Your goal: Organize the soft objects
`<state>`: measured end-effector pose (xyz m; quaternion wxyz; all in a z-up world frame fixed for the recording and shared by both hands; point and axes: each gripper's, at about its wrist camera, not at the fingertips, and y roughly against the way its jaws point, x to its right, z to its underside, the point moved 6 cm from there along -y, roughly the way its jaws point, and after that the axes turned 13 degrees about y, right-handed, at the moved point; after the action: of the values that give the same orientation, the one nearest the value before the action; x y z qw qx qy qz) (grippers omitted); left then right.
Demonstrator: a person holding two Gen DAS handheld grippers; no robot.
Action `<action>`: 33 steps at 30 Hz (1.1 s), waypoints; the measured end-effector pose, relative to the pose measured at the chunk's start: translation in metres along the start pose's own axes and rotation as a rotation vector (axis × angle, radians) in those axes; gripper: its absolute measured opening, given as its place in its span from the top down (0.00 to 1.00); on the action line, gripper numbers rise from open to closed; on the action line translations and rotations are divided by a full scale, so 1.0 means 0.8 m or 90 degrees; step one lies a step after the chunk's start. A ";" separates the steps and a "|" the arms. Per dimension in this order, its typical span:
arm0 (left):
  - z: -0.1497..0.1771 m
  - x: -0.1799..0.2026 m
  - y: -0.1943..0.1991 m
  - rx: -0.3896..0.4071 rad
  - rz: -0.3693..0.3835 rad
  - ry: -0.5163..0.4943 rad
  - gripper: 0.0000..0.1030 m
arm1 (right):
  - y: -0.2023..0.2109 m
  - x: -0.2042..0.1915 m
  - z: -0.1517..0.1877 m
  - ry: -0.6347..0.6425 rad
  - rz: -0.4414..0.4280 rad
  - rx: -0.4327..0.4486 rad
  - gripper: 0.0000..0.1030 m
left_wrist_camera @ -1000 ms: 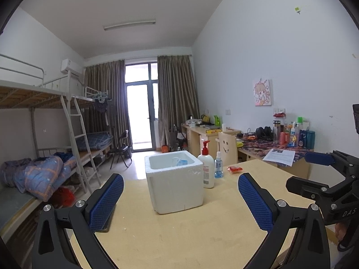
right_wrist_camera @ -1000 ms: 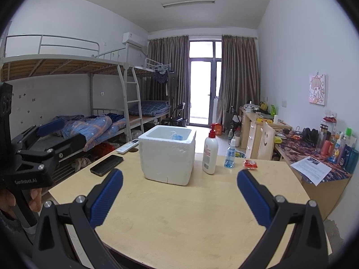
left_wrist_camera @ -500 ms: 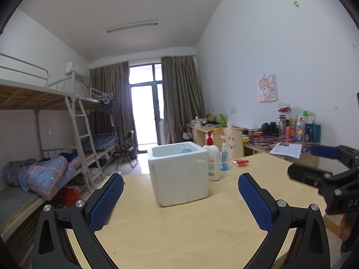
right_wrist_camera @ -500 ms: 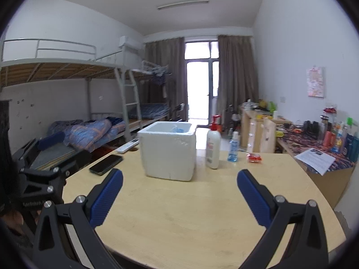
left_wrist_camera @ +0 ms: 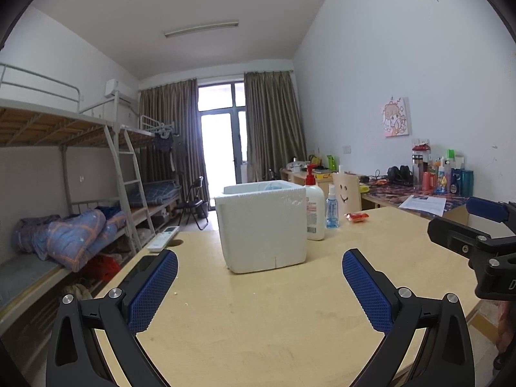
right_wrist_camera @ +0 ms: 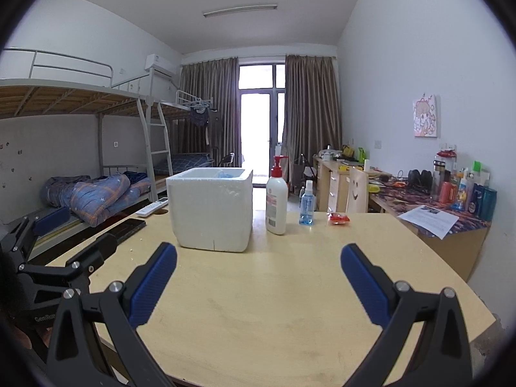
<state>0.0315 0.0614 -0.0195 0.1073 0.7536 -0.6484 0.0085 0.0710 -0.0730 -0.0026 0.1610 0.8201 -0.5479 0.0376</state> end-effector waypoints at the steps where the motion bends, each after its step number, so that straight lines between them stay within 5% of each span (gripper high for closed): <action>1: 0.001 -0.002 -0.001 0.000 -0.004 0.005 0.01 | 0.001 0.001 0.002 -0.001 0.000 0.001 0.00; 33: 0.023 -0.010 -0.002 -0.023 -0.019 0.044 0.01 | -0.002 0.003 0.037 -0.023 -0.007 -0.028 0.00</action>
<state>0.0293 0.0660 -0.0385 0.1434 0.7606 -0.6329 0.0213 0.0701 -0.0834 -0.0304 0.1694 0.8200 -0.5466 0.0099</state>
